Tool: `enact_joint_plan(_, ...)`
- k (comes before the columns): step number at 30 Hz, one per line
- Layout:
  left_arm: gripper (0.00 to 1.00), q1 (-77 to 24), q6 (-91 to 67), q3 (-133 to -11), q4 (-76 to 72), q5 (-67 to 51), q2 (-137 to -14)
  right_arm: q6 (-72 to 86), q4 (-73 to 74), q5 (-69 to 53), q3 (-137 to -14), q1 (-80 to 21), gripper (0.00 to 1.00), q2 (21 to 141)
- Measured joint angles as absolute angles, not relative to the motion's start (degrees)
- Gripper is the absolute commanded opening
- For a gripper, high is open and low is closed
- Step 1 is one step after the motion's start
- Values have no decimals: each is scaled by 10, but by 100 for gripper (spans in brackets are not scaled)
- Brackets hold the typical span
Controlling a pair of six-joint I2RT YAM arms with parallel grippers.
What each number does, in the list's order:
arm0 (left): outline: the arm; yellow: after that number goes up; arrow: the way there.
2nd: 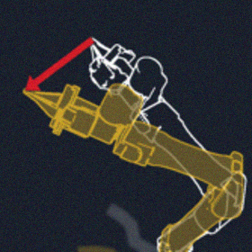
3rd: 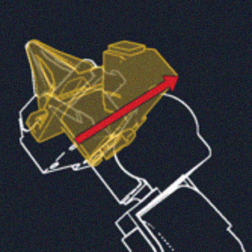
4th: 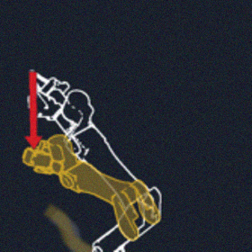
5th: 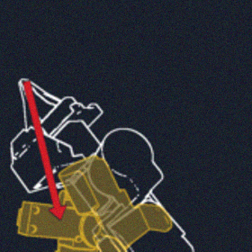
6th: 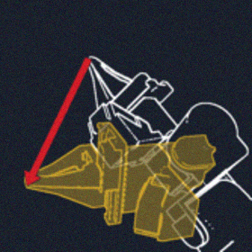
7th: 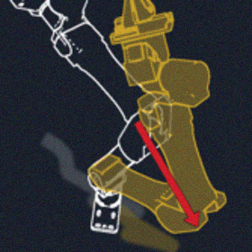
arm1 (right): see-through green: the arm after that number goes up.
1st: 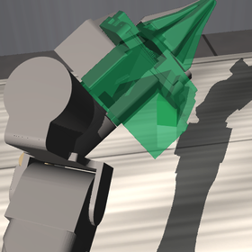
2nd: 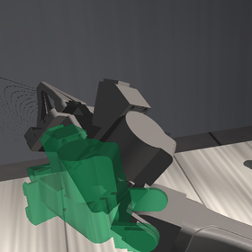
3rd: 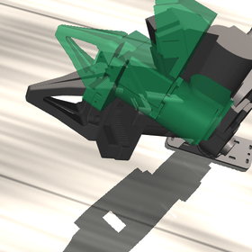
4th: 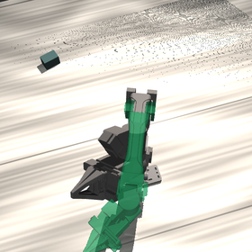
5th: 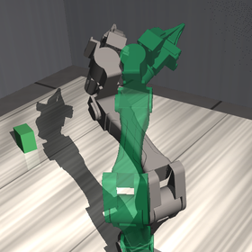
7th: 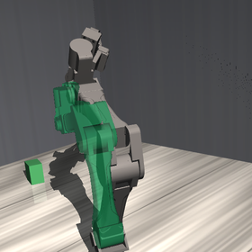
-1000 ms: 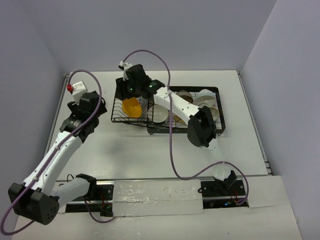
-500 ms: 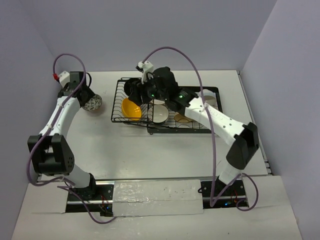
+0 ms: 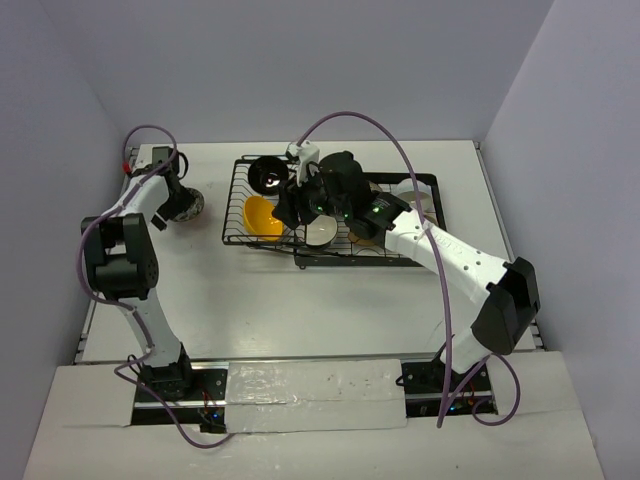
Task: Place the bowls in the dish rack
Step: Pick up the bowl from the corner of the board.
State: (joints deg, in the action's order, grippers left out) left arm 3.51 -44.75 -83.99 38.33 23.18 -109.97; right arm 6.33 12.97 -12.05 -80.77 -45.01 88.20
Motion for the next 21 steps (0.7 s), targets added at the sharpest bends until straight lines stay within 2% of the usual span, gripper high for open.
enact_joint_plan(6,75,50,-449,-840,389,233,-1114,58,132,-120,-808,-450,60,882)
enact_joint_plan(7,63,54,-449,-840,388,233,-1115,57,132,-120,-808,-450,60,882)
enact_joint_plan(10,44,61,-453,-836,381,231,-1121,54,133,-118,-808,-450,60,884)
enact_joint_plan(20,21,62,-452,-825,349,225,-1138,45,146,-108,-811,-449,59,887)
enact_joint_plan(21,9,63,-452,-825,346,225,-1138,45,146,-107,-811,-449,59,887)
